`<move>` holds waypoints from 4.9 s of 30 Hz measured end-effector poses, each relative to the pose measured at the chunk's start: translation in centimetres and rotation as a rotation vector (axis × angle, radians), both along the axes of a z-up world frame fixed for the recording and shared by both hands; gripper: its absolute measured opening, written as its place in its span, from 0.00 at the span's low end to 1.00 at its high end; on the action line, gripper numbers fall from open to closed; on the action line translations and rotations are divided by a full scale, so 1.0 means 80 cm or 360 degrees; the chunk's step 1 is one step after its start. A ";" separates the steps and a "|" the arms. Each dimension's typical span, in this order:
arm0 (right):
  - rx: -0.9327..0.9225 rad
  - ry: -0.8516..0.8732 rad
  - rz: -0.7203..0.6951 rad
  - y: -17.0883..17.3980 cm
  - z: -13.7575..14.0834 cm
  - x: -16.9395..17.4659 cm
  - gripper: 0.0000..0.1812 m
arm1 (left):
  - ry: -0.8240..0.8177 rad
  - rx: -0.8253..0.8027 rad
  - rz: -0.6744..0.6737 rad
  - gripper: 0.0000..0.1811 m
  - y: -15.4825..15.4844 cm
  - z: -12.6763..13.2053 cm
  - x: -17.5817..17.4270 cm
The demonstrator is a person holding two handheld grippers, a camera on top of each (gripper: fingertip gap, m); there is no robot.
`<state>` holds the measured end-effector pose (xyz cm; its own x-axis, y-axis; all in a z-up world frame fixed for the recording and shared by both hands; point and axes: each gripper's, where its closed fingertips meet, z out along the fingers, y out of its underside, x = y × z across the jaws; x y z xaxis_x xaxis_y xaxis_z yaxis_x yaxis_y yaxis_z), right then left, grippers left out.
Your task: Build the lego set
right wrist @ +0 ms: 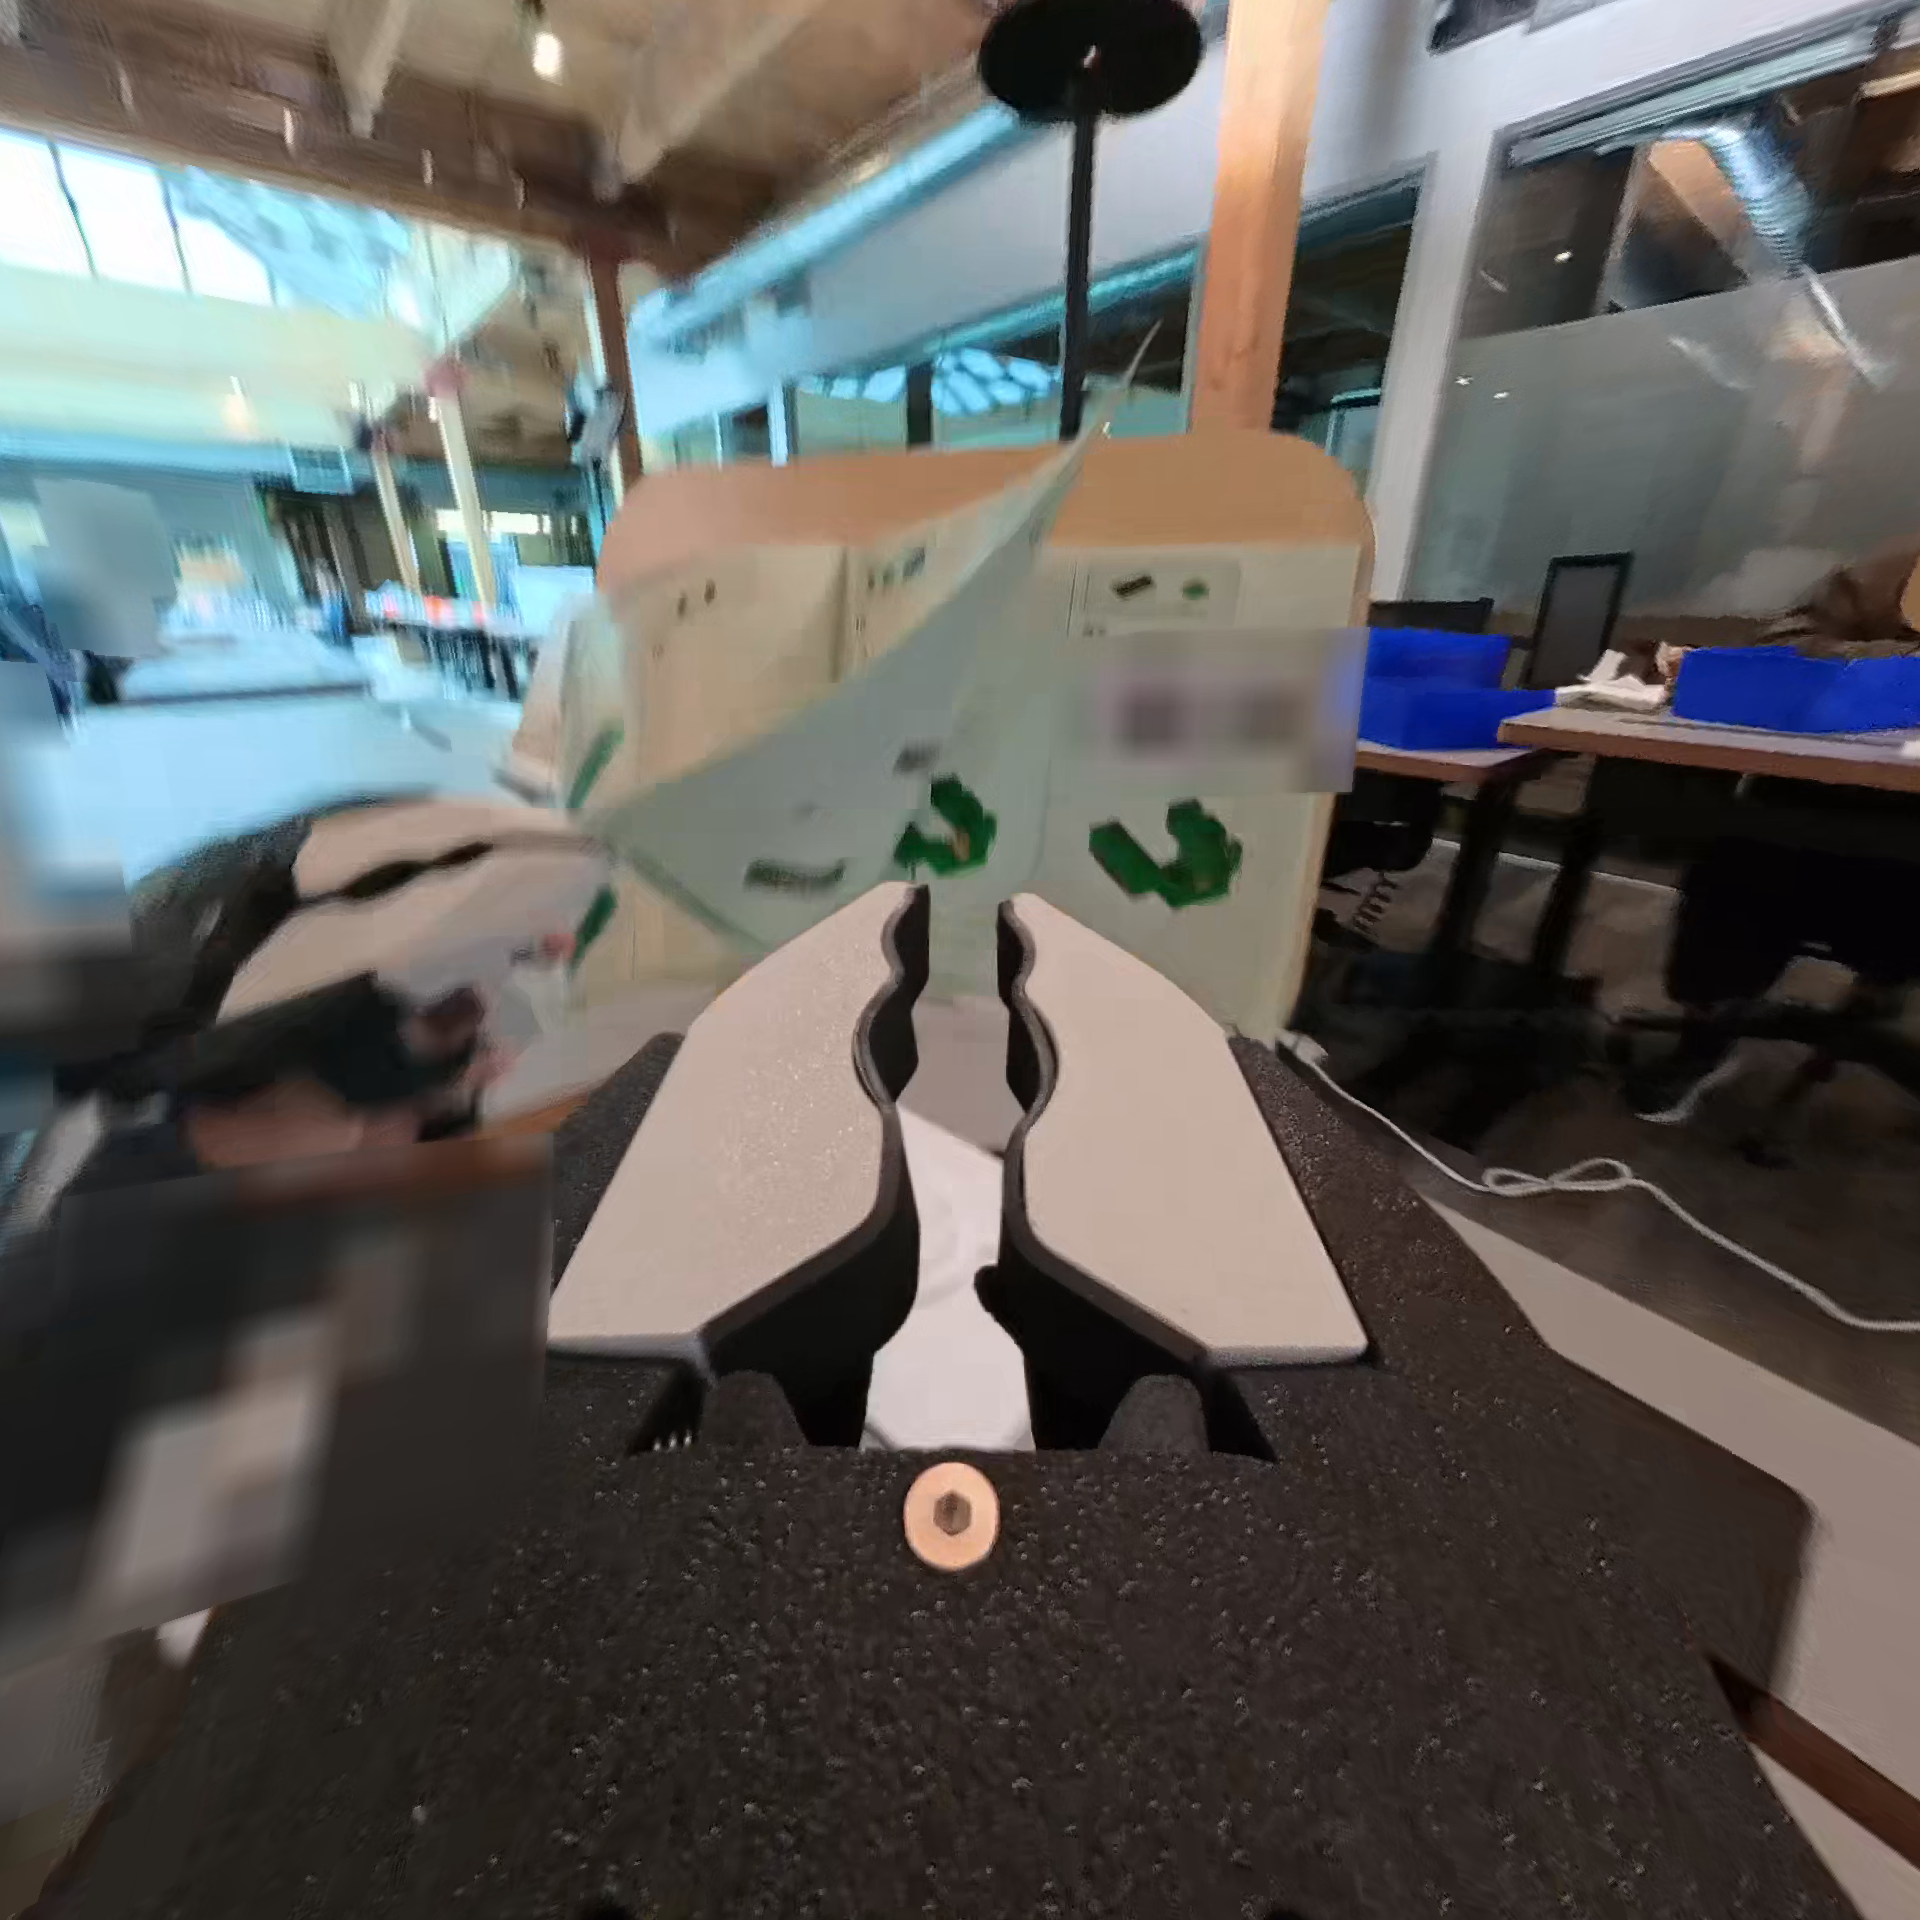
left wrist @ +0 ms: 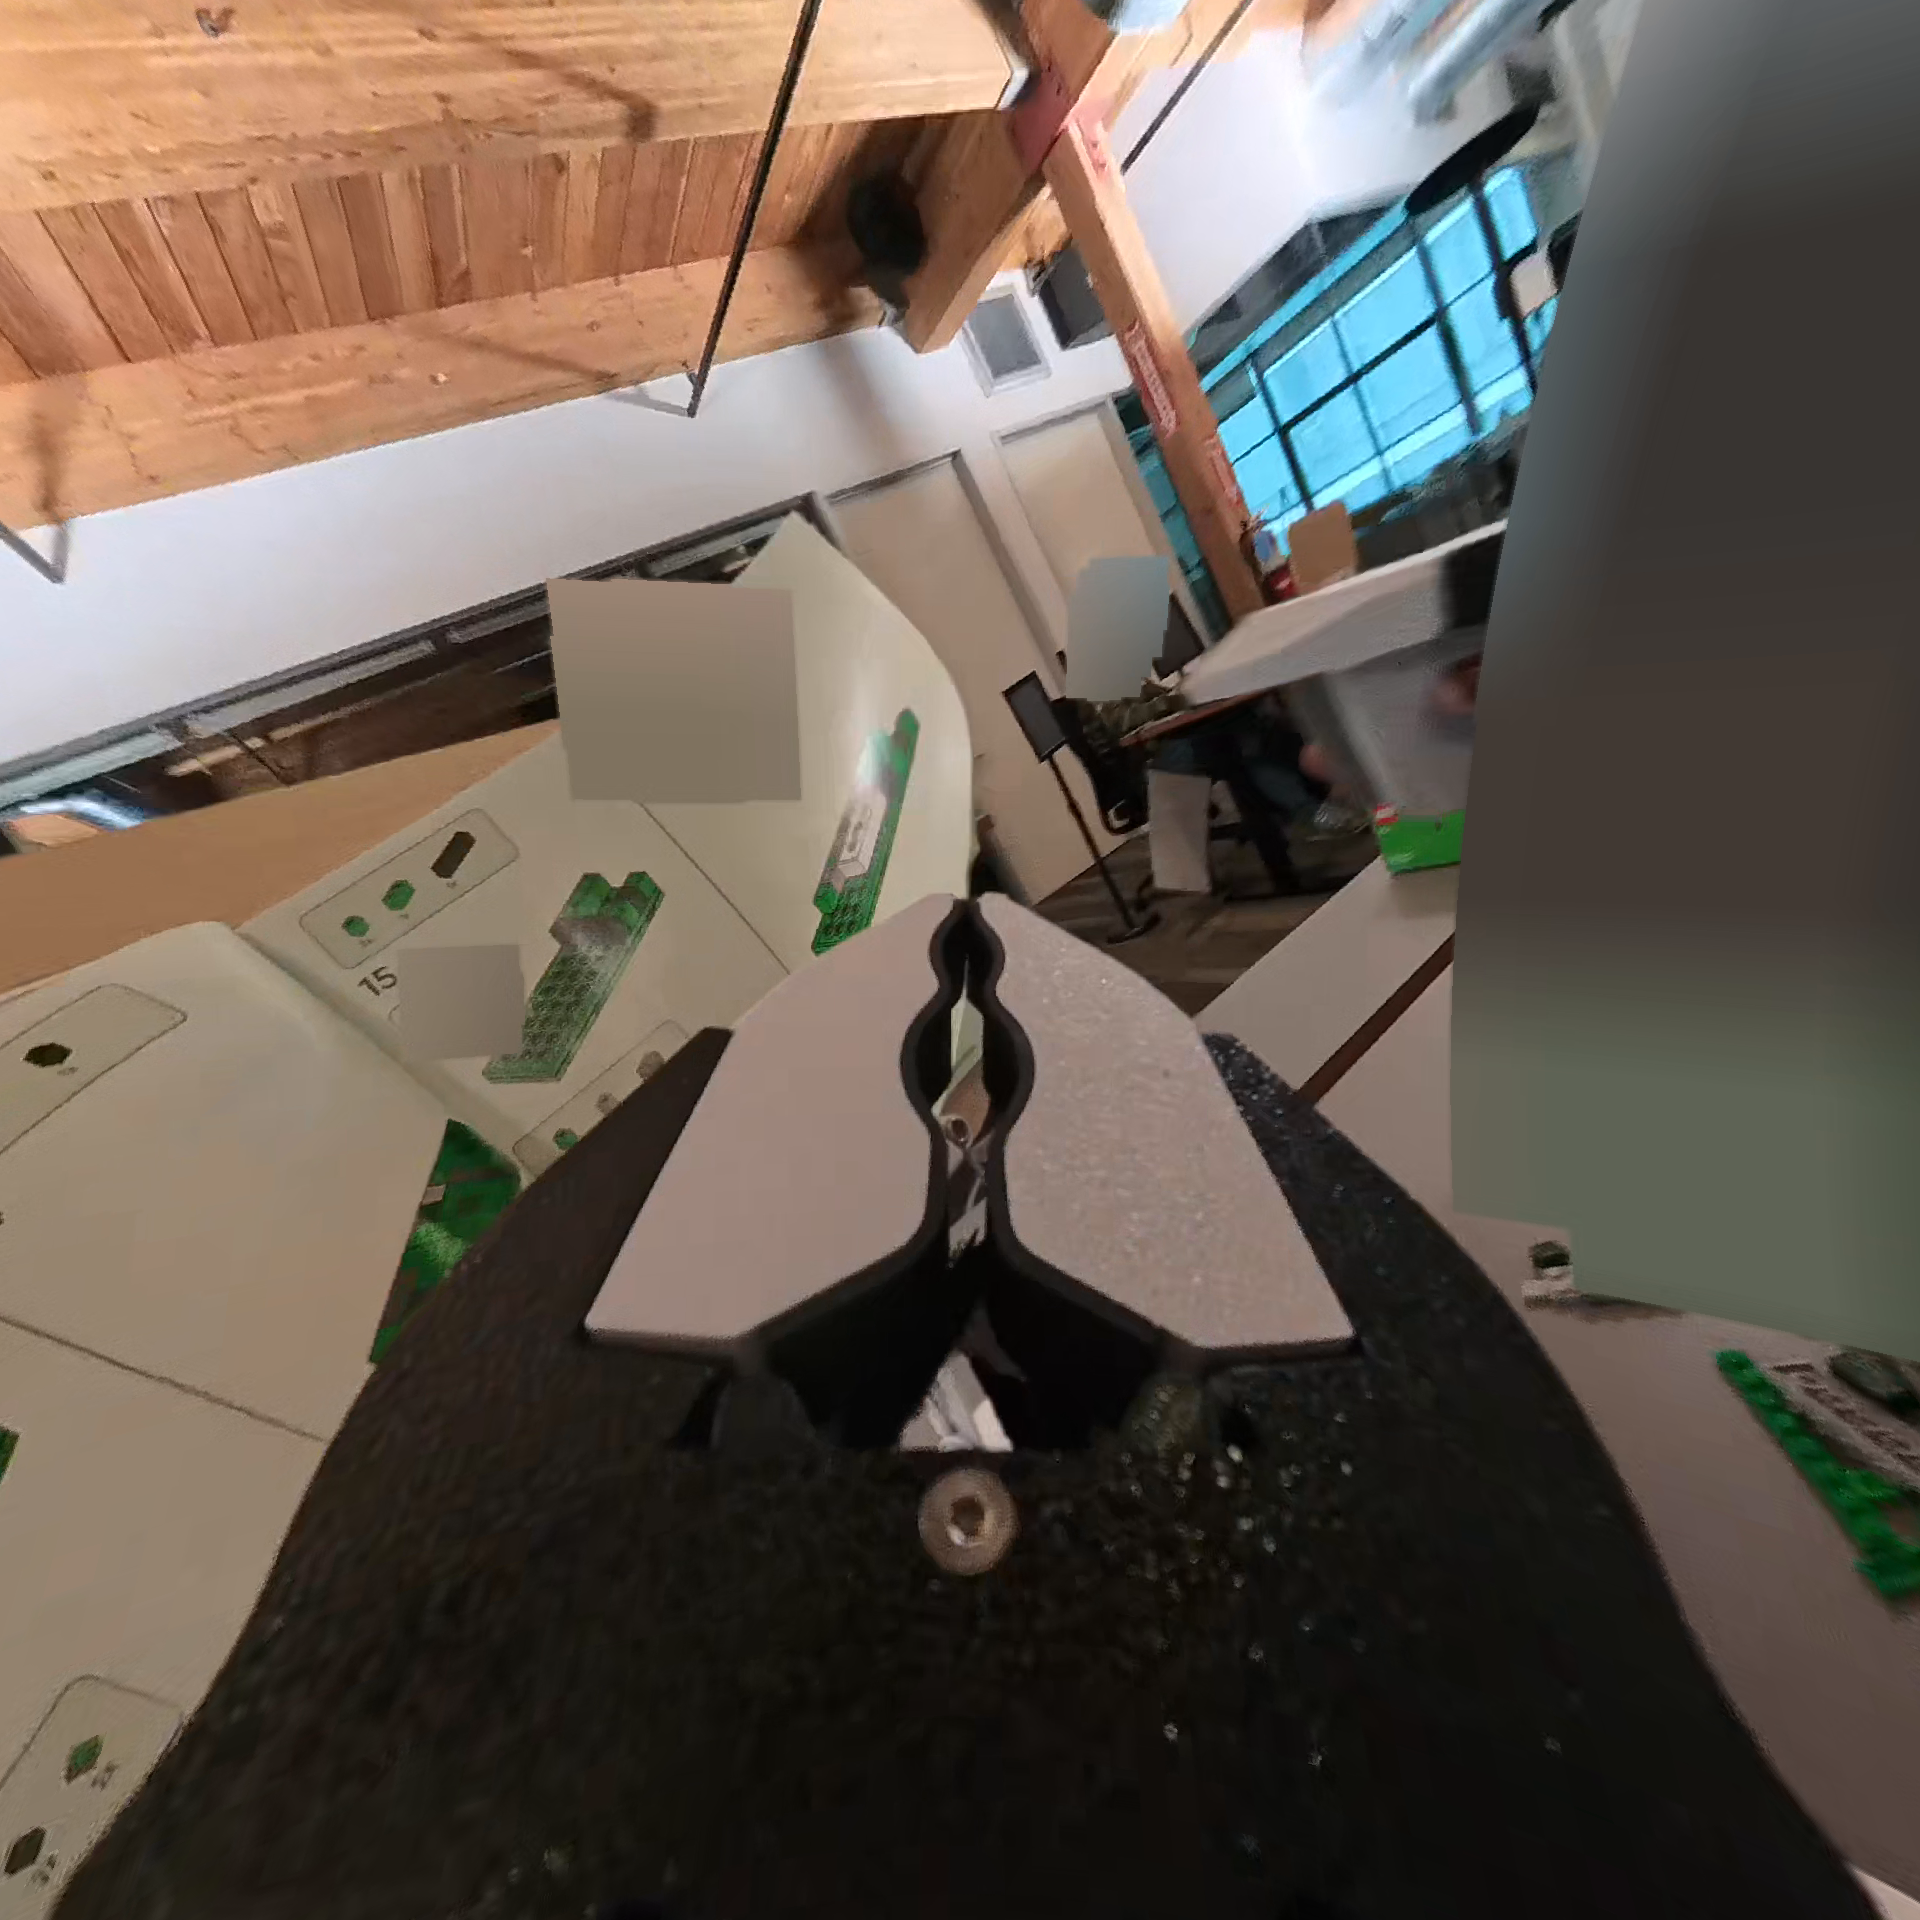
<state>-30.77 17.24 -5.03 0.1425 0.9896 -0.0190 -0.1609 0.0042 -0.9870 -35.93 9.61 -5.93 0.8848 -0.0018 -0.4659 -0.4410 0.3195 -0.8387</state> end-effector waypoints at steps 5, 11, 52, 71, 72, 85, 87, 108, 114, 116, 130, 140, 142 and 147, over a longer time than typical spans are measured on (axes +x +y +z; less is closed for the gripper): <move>-0.0073 -0.0002 -0.0178 0.008 0.004 -0.084 0.07 | -0.0113 -0.0061 -0.0138 0.00 -0.031 0.011 -0.014; -0.0270 0.0199 -0.0063 -0.024 -0.016 -0.114 0.07 | -0.0324 -0.0360 -0.0385 0.13 -0.040 -0.001 -0.009; -0.0150 0.0249 0.0372 -0.060 -0.018 -0.125 0.05 | -0.0364 -0.0485 -0.0559 0.06 -0.019 -0.021 0.019; -0.0200 0.0284 0.0380 -0.054 -0.016 -0.121 0.05 | -0.0409 -0.0473 -0.0611 0.01 -0.016 -0.021 0.022; -0.0202 0.0287 0.0380 -0.054 -0.016 -0.121 0.05 | -0.0421 -0.0468 -0.0605 0.00 -0.015 -0.020 0.021; -0.0219 0.0313 0.0328 -0.039 -0.014 -0.111 0.04 | -0.0431 -0.0502 -0.0467 0.00 -0.003 -0.025 0.013; -0.0209 0.0303 0.0241 -0.028 -0.012 -0.104 0.06 | -0.0432 -0.0492 -0.0454 0.00 -0.002 -0.024 0.012; 0.0192 0.0372 0.0363 -0.065 0.045 -0.024 0.07 | -0.0714 -0.0351 -0.0092 0.00 -0.014 -0.006 -0.061; 0.0034 0.0184 0.0328 -0.046 -0.001 -0.076 0.05 | -0.1030 -0.0273 0.0356 0.00 -0.059 -0.013 -0.158; -0.0072 0.0175 0.0365 -0.042 -0.019 -0.098 0.05 | -0.1133 -0.0252 0.0451 0.00 -0.078 -0.018 -0.185; -0.0102 -0.0084 0.0339 -0.080 -0.094 -0.197 0.06 | -0.1013 -0.0137 0.0777 0.00 -0.130 0.000 -0.215; 0.0059 -0.0132 0.0369 -0.116 -0.106 -0.222 0.07 | -0.0818 -0.0635 0.0517 0.00 -0.087 -0.029 -0.146; 0.0049 -0.0127 0.0377 -0.115 -0.108 -0.222 0.08 | -0.0844 -0.0757 0.0530 0.00 -0.075 -0.053 -0.154; 0.0045 -0.0124 0.0422 -0.114 -0.111 -0.220 0.07 | -0.0896 -0.0714 0.0354 0.00 -0.036 -0.074 -0.156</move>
<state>-48.36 8.15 -13.94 -0.1219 0.9925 0.0103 -0.0836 0.0001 -0.9965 -48.43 6.71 -11.88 0.9908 0.1215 0.0601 0.0785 -0.1523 -0.9852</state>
